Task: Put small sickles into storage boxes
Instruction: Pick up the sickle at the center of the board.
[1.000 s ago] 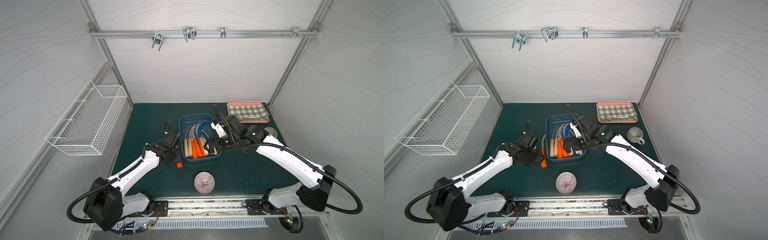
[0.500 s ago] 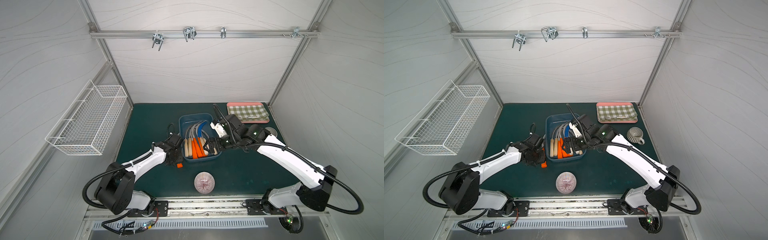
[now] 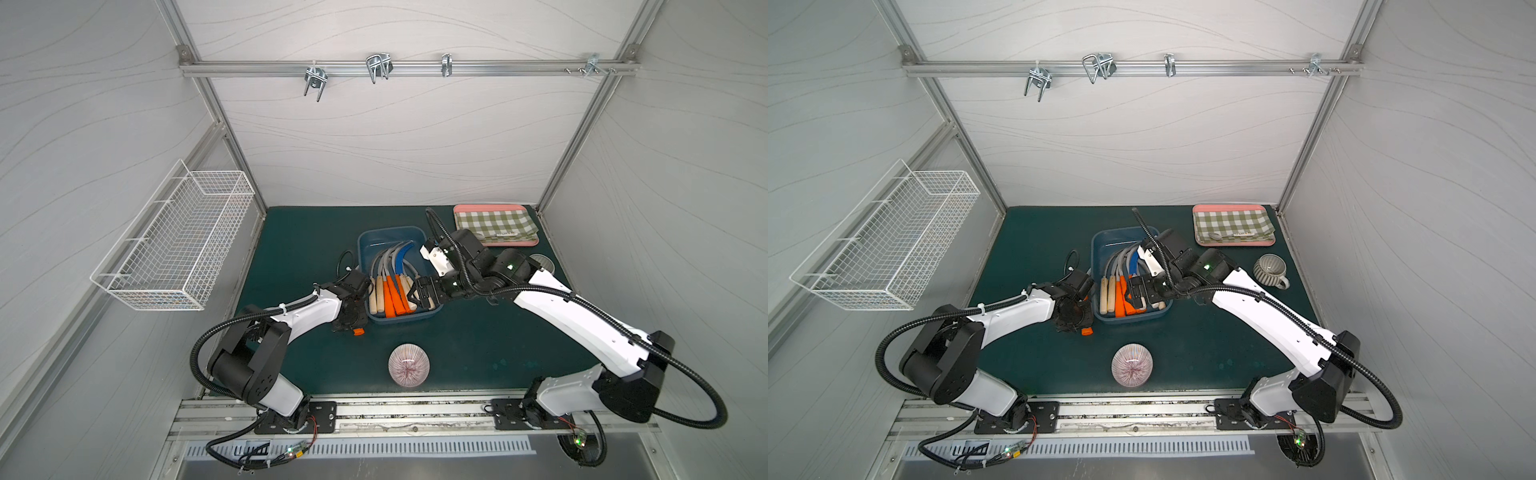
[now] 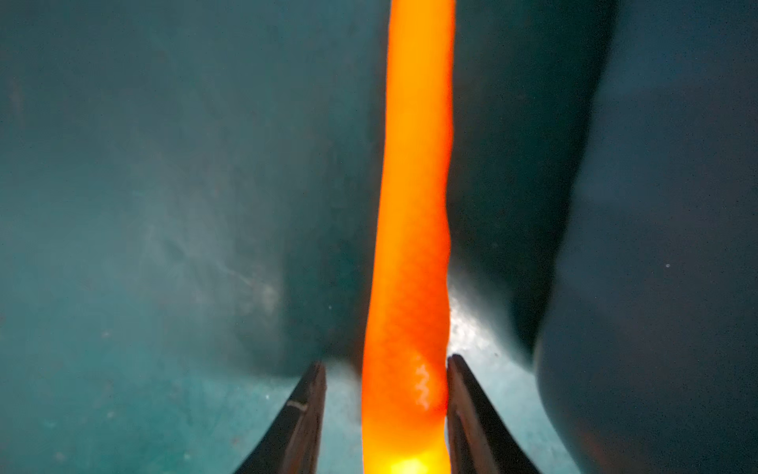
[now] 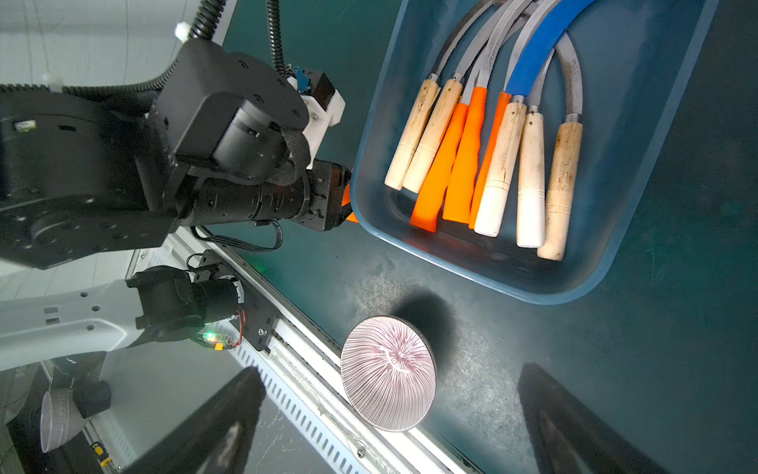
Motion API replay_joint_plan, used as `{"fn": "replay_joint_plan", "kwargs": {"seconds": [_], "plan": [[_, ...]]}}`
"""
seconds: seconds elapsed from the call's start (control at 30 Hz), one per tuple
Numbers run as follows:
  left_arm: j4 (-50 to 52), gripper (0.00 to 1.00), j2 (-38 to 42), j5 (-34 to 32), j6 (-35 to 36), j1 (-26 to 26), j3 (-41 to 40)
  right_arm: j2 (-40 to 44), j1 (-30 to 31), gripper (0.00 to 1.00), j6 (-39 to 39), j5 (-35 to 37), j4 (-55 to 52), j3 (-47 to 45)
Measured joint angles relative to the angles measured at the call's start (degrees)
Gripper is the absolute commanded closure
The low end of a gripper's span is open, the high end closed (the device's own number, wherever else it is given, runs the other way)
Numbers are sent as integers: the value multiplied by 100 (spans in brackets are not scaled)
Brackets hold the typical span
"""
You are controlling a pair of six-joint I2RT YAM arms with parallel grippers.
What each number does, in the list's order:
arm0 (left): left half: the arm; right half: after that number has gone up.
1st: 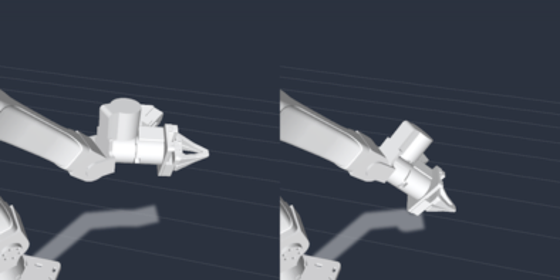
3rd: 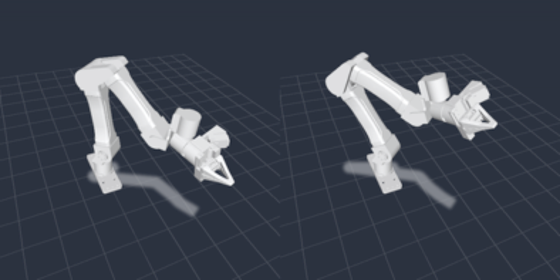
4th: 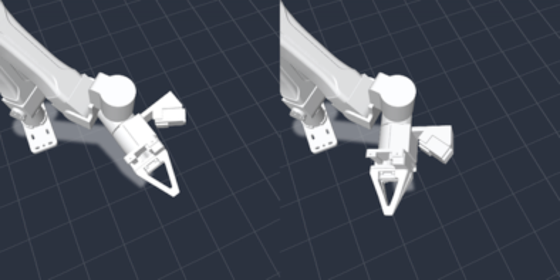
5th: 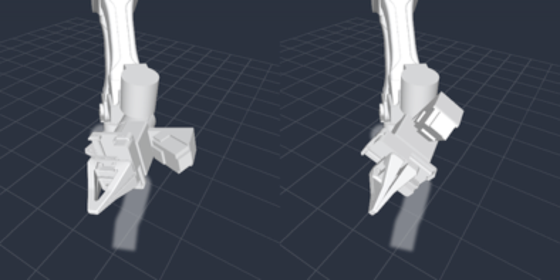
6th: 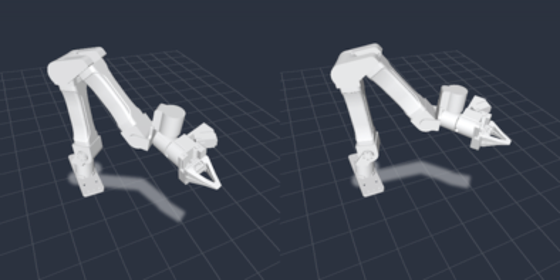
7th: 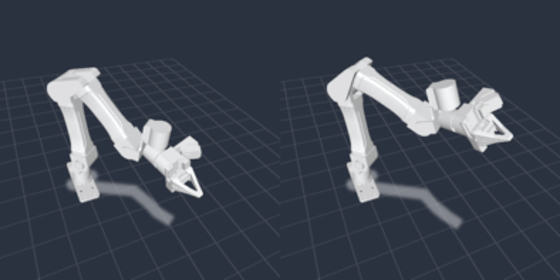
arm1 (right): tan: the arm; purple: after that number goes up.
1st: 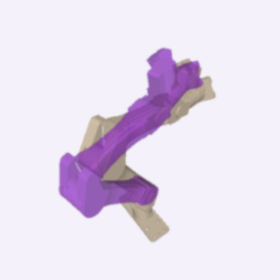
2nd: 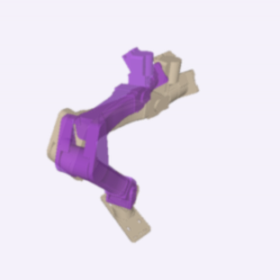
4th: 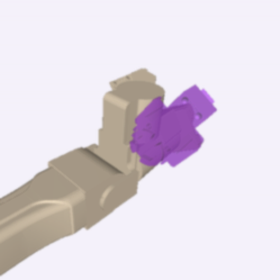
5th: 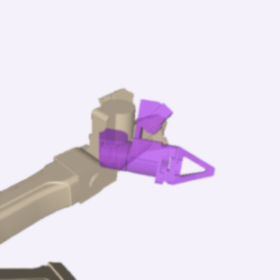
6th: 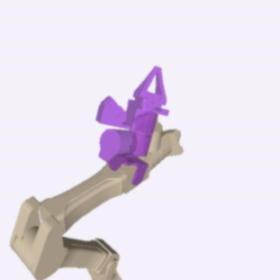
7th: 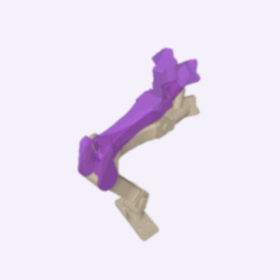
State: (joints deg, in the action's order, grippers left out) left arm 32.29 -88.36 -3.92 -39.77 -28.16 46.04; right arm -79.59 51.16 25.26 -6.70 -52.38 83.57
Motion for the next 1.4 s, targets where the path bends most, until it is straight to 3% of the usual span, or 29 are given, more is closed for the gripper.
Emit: {"fn": "replay_joint_plan", "kwargs": {"seconds": [0.23, 0.37, 0.57, 0.9, 1.4], "plan": [[-22, 61, -42, -68, -37, -4, 11, 4, 0, 1, -28, 4, -7, 0], [-4, 74, -55, -177, -90, -7, 15, 20, 0, 1, -31, 7, -7, 0], [7, 85, -55, -273, -48, -9, 11, 59, 0, 1, -33, 11, -9, 0], [68, 88, 55, -380, -26, -7, -37, 70, 0, 1, -31, 9, -7, -9], [780, 87, 944, -555, 24, -7, 116, 70, 0, 1, 2, -90, 55, -31]]}}
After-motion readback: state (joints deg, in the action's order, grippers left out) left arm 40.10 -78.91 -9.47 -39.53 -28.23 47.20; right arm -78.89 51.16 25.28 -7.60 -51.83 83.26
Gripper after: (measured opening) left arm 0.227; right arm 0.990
